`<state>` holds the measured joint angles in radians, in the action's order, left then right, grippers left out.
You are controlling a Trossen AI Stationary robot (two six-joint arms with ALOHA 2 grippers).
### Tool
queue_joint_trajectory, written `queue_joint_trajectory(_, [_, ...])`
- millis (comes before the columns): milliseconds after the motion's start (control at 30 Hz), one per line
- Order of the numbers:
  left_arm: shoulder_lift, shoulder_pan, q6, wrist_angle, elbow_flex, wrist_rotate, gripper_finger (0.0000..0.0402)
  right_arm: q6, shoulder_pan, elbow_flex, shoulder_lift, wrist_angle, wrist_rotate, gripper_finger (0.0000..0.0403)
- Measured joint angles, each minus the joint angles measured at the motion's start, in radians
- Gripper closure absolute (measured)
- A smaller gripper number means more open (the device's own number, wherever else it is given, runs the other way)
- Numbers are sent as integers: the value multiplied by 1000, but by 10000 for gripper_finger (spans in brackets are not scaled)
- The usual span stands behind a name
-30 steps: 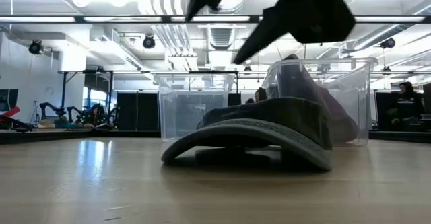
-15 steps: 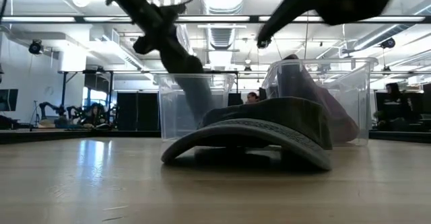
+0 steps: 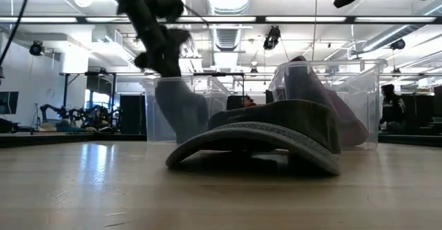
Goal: Pick & Place hat
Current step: Put the left black cap into the left transparent bin, then put the black cap into the left transparent bin
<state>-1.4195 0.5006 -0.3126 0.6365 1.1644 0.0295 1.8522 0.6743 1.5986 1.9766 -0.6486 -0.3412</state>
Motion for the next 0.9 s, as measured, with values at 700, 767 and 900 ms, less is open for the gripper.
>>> queue_joint_trajectory(700, [493,-395,18,75,-8,217,284,291,0,28,257,261,-265,154])
queue_joint_trajectory(767, [500,-460,2,86,-9,318,284,330,3,41,277,236,-332,154])
queue_joint_trajectory(900, [493,-577,-26,90,-9,484,284,446,1,72,300,124,-396,154])
